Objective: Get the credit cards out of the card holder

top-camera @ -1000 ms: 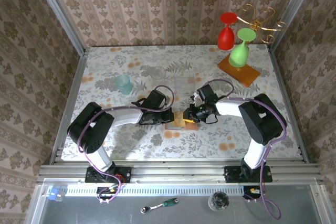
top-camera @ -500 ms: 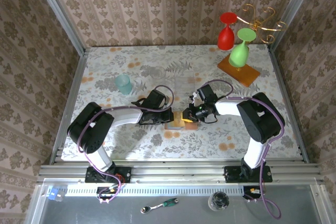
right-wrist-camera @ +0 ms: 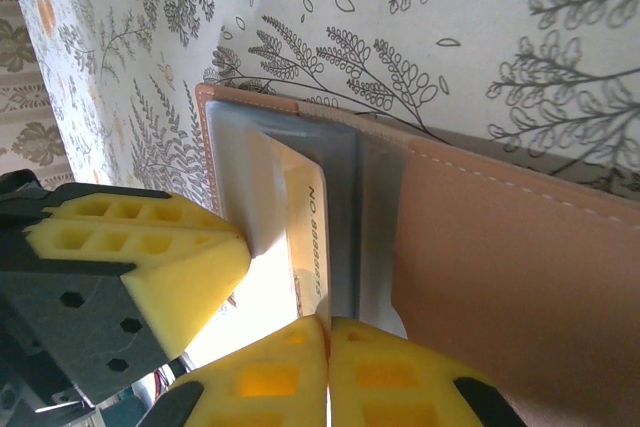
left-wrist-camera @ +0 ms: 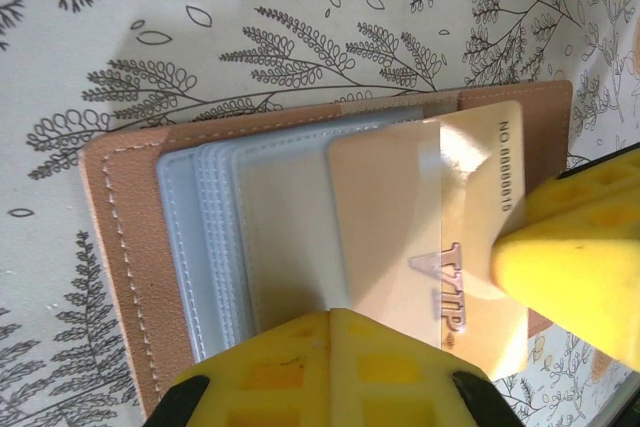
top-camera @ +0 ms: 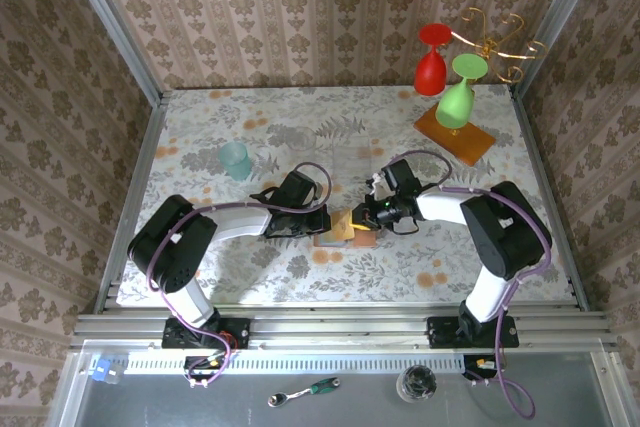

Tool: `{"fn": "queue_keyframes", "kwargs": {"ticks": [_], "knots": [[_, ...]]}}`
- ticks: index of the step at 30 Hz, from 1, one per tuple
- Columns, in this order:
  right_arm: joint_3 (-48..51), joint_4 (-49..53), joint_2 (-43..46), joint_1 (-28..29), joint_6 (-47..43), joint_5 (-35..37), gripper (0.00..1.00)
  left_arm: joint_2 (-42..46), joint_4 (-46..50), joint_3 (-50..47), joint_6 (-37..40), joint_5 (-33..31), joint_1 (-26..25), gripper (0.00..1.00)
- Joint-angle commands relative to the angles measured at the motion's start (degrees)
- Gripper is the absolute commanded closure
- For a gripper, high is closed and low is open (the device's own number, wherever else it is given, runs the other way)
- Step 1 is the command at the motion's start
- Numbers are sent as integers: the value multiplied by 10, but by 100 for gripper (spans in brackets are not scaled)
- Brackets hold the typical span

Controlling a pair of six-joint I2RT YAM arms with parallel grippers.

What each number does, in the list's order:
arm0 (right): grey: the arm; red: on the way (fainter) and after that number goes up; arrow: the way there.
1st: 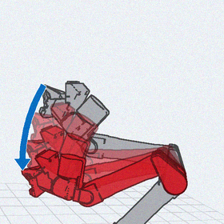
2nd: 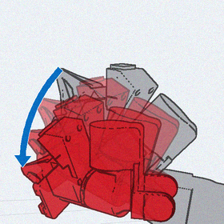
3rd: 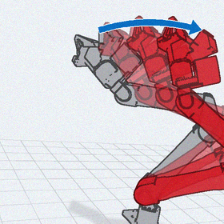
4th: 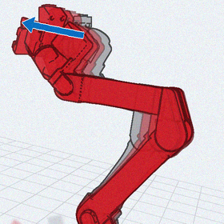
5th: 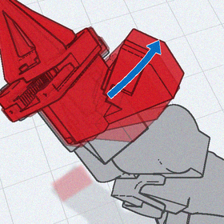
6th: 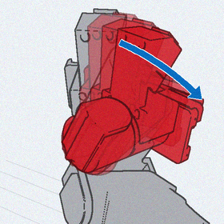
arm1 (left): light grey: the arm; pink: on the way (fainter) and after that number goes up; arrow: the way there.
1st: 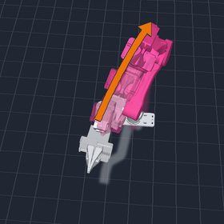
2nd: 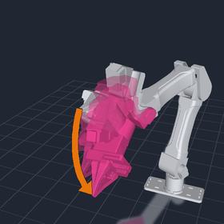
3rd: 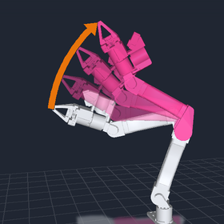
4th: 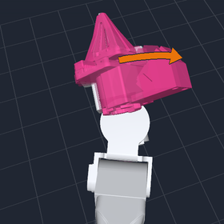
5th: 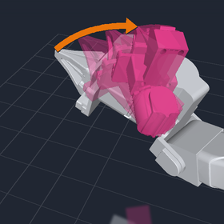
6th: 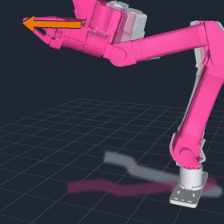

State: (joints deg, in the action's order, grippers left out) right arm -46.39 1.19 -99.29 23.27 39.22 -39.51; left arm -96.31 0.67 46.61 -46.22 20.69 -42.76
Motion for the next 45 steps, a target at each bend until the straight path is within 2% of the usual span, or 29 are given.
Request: {"fn": "queue_keyframes", "kwargs": {"ticks": [1,8,11,23,30,35,40,45], "knots": [[10,26,25,-14,-8,9,92,13,28,-5,13,-11,-2,100],[7,56,60,-26,-21,10,93,19,21,-5,10,-7,-1,100],[-1,79,70,-28,-33,17,94,25,-9,-9,-1,7,0,100],[-80,219,84,-28,-152,82,95,72,-12,-3,-2,13,12,100],[-167,323,73,-28,-291,136,96,109,-18,-26,-2,8,31,100],[-221,362,63,-26,-426,183,98,127,-19,-42,-1,8,47,99],[-310,417,31,-26,-594,204,100,140,-18,-55,-2,11,61,99],[-396,456,-1,-27,-721,245,100,148,-11,-61,2,16,74,99]]}}
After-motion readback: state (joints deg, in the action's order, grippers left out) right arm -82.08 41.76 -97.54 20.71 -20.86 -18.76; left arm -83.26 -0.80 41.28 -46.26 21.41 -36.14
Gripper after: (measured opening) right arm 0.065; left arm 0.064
